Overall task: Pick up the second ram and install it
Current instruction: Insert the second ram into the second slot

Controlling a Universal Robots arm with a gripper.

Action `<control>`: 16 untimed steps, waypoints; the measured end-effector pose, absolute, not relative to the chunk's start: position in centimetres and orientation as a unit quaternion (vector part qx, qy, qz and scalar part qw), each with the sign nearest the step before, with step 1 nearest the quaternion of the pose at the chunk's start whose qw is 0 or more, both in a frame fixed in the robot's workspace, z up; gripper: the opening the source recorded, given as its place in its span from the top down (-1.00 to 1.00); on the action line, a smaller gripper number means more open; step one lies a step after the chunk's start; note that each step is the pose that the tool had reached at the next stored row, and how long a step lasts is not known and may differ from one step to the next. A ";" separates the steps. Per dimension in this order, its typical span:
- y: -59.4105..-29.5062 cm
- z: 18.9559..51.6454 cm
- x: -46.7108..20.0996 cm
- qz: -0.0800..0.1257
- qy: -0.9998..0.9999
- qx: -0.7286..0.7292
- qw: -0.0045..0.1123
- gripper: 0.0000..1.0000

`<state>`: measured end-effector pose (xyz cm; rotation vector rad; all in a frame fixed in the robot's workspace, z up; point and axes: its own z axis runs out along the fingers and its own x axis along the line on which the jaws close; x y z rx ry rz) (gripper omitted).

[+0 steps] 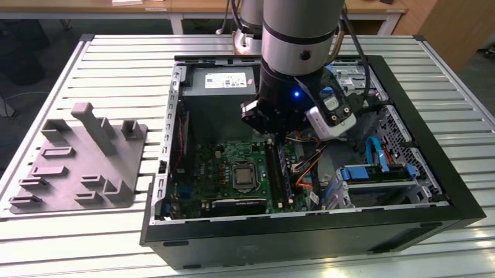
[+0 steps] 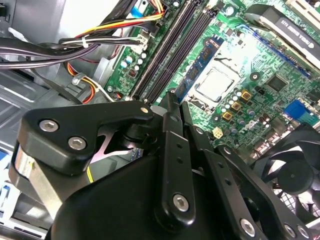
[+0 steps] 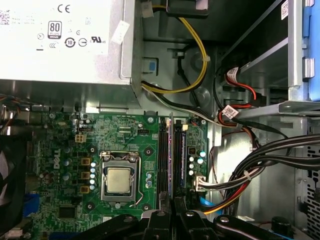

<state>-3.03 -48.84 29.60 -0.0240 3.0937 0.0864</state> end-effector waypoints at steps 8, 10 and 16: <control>-48.9 29.4 -3.0 0.028 0.999 -0.008 0.023 0.73; -48.9 29.4 -3.0 0.028 0.999 -0.008 0.023 0.73; -48.9 29.3 -3.0 0.028 0.999 -0.008 0.023 0.73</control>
